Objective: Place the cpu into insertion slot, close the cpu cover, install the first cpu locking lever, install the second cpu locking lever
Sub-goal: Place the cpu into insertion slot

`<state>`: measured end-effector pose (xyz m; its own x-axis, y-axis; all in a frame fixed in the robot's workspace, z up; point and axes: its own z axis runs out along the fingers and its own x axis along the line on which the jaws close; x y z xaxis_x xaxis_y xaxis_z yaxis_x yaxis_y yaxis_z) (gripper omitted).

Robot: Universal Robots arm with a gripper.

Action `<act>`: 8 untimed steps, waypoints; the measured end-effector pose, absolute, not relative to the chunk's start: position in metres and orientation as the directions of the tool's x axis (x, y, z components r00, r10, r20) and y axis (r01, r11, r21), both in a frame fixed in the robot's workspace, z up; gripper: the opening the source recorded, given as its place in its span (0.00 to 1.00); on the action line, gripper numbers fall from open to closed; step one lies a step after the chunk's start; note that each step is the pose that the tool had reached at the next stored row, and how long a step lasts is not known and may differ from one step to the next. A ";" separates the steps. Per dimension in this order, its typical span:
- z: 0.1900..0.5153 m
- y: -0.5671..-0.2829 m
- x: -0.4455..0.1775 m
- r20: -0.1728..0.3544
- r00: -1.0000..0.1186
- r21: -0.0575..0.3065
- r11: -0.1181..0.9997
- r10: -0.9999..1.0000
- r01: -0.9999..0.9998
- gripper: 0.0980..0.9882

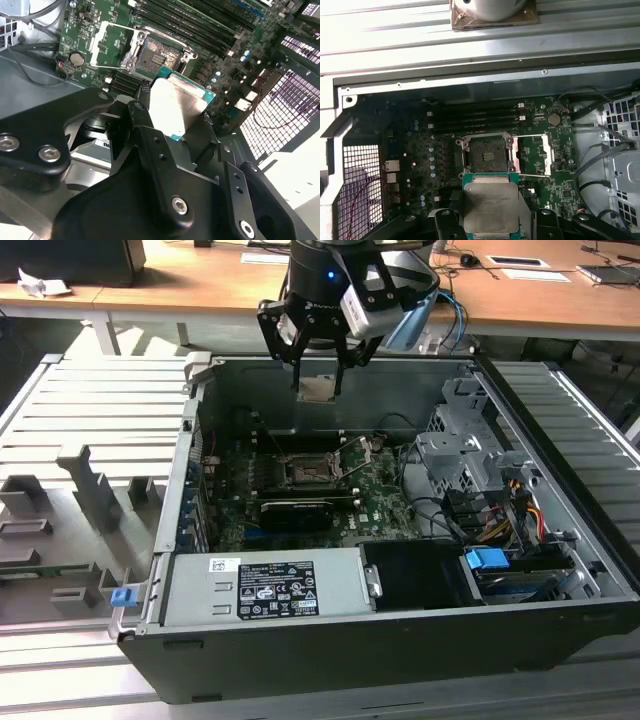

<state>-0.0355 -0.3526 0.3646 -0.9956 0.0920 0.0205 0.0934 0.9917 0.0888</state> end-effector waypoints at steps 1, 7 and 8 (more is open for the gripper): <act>0.365 -0.353 -0.035 0.020 -0.995 0.089 0.991 0.097 0.098 0.48; 0.364 -0.353 -0.036 0.020 -0.982 0.089 0.978 0.188 0.189 0.48; 0.364 -0.353 -0.035 0.020 -0.979 0.089 0.975 0.204 0.205 0.48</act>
<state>-0.0355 -0.3526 0.3641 -0.9788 0.2037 0.0203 0.2047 0.9748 0.0889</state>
